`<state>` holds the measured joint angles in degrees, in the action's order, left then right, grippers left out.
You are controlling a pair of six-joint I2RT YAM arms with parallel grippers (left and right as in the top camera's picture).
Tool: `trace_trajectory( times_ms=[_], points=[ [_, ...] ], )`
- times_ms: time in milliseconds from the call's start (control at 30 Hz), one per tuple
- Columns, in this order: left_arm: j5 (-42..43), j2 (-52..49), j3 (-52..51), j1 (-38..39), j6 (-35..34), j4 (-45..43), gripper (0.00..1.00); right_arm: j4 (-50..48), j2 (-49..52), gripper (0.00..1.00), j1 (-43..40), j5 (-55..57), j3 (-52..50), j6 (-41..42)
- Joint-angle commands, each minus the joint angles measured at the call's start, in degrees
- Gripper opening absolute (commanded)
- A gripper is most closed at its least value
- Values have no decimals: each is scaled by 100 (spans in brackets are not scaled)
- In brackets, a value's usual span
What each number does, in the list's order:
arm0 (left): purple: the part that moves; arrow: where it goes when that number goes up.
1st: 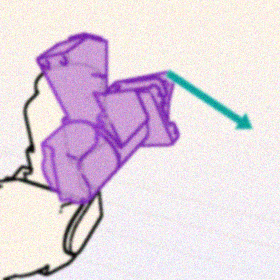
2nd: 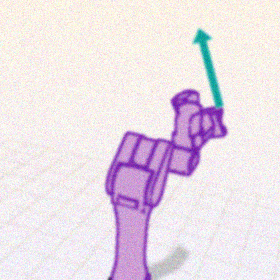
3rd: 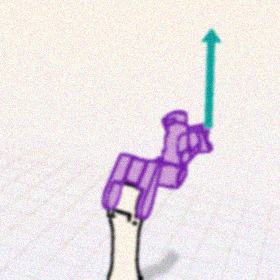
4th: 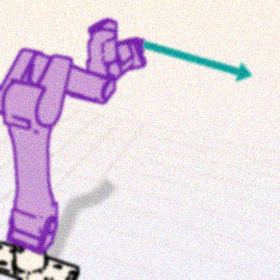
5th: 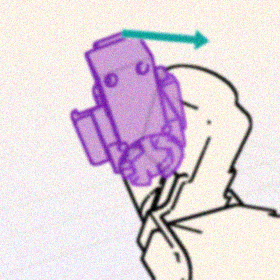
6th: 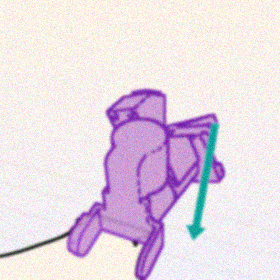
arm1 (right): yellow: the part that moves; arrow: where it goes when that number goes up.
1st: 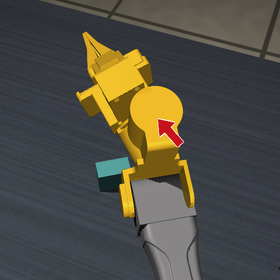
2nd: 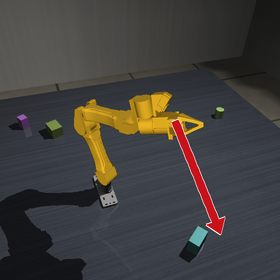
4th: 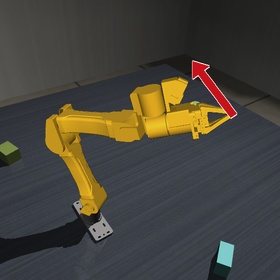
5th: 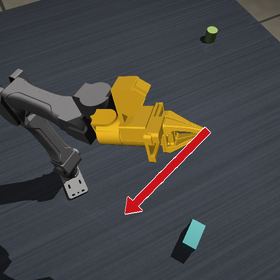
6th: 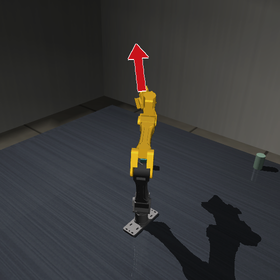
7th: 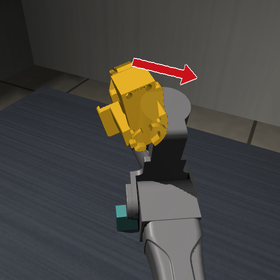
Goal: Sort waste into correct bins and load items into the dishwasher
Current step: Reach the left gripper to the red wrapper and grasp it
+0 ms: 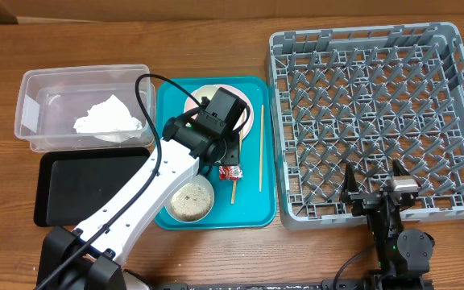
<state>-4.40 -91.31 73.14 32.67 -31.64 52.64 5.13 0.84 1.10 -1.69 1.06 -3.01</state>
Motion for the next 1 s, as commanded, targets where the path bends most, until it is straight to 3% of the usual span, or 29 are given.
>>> trace_trajectory(
  times_ms=[0,300,967],
  points=[
    [-136,-31,-192,76,-144,-85,50,-46,-68,100,-22,-35,-61,-2],
    [-15,-31,-828,79,-330,-660,49,-46,-68,100,-22,-35,-61,-4],
    [-2,-87,-1506,109,-332,-1696,37,-46,-68,100,-22,-35,-61,-4]
  ],
)
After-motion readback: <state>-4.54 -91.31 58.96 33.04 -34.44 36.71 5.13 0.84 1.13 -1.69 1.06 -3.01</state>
